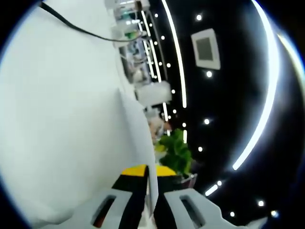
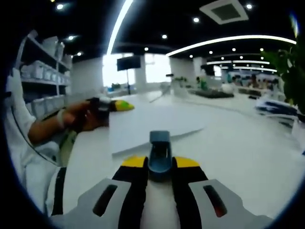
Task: Pick up the paper insert the paper into the punch align the paper edges press the punch to punch holes
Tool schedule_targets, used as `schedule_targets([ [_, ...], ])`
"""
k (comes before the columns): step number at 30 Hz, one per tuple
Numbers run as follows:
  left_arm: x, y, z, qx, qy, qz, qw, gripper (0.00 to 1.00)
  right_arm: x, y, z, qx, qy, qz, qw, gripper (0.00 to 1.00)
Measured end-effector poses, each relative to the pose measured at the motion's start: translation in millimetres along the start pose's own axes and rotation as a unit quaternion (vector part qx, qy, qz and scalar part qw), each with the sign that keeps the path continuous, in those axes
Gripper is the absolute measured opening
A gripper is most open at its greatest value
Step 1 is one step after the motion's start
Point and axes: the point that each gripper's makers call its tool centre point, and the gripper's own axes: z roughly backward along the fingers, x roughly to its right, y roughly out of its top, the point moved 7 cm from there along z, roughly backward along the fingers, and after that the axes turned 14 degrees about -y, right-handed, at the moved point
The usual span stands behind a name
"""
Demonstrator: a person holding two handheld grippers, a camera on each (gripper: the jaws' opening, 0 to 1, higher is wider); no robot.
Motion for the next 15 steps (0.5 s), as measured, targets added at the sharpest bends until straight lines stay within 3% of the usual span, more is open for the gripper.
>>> schedule_targets([
  [15, 0.8, -1.8, 0, -0.008, 0.009, -0.025, 0.9996, 0.04, -12, 0.5, -1, 0.004, 0.029, 0.016, 0.9994, 0.23],
])
